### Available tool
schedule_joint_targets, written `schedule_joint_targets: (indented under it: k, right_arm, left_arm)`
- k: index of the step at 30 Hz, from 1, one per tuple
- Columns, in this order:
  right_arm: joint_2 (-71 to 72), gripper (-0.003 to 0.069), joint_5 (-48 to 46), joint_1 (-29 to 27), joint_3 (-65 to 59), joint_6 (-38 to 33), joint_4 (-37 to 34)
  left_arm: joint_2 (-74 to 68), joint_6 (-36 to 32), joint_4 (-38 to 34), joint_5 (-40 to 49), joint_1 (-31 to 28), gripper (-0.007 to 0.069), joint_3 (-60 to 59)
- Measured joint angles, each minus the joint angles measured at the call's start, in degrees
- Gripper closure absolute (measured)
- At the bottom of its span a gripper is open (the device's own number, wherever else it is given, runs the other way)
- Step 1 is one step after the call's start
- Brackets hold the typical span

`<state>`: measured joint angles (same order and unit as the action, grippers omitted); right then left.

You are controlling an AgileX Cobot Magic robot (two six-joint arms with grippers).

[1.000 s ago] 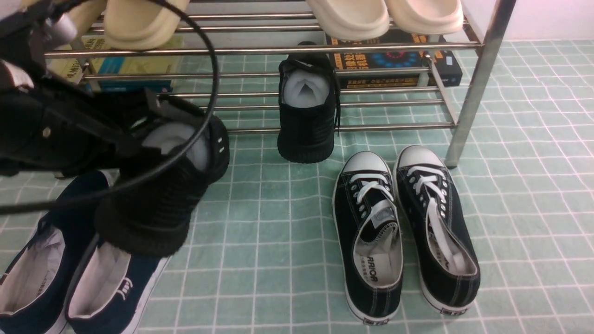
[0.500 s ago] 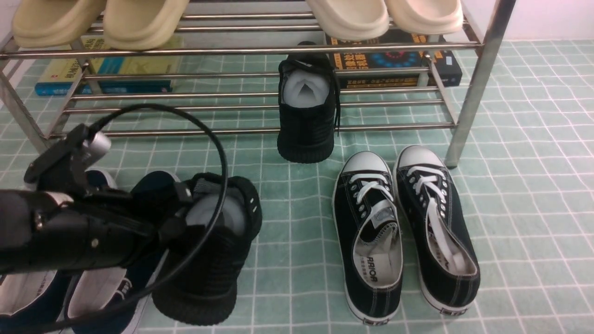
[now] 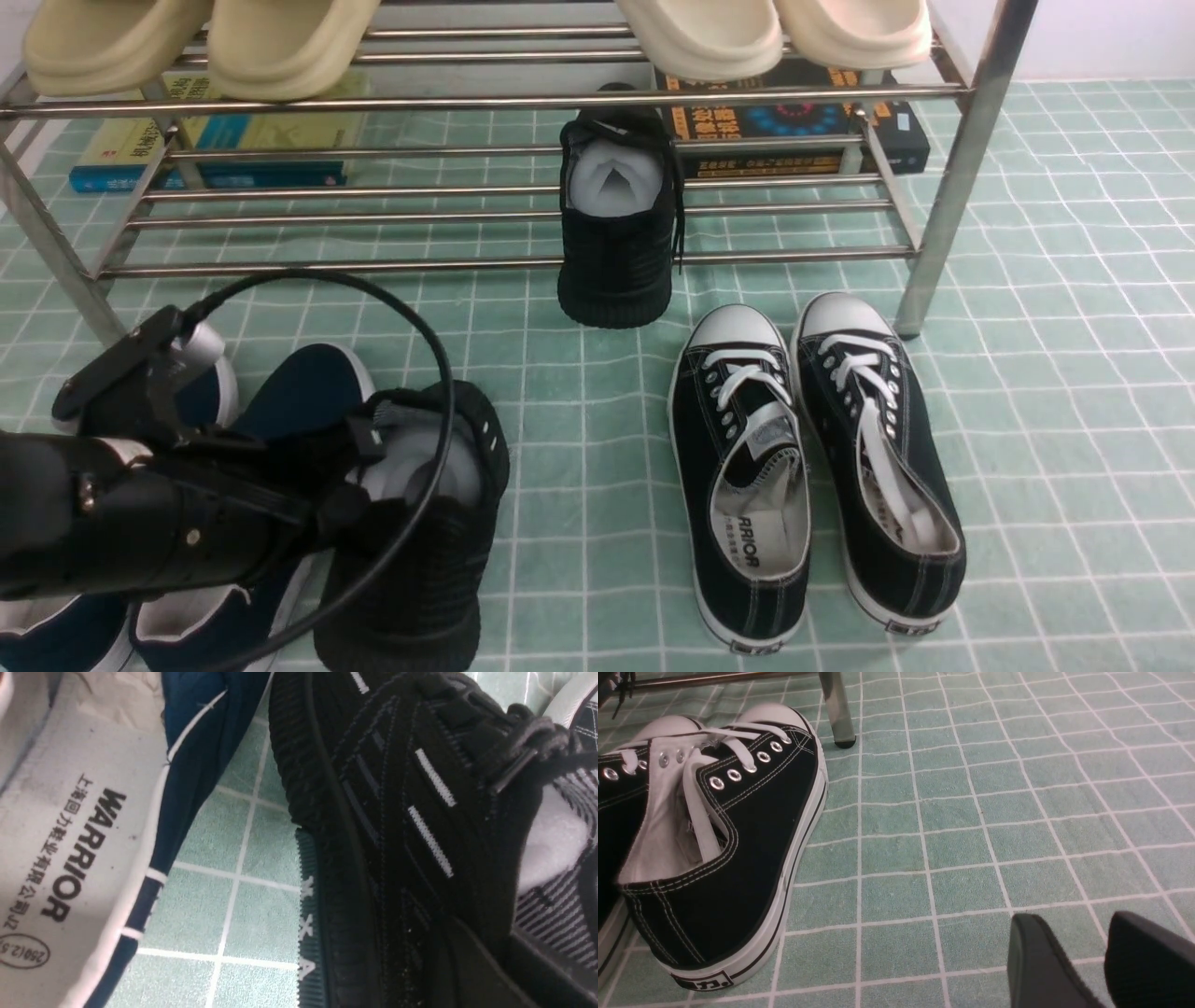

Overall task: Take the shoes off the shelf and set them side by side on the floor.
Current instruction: 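Set the held shoe down on the floor in front of the rack with the left gripper, then reach toward the shoe rack and grasp a shoe on it with the right gripper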

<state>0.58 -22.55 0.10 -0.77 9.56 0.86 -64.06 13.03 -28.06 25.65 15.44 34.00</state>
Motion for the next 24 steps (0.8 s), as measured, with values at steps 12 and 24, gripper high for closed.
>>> schedule_joint_targets:
  k: [12,24]
  right_arm:
    - [0.00,0.0419,0.00,0.00,0.00,0.00,0.00]
    - [0.00,0.0419,0.00,0.00,0.00,0.00,0.00]
  left_arm:
    - [0.12,1.03,10.04,10.52,0.00,0.0256,3.77]
    - [-1.27,12.26,26.59,28.07,0.00,0.0472,28.37]
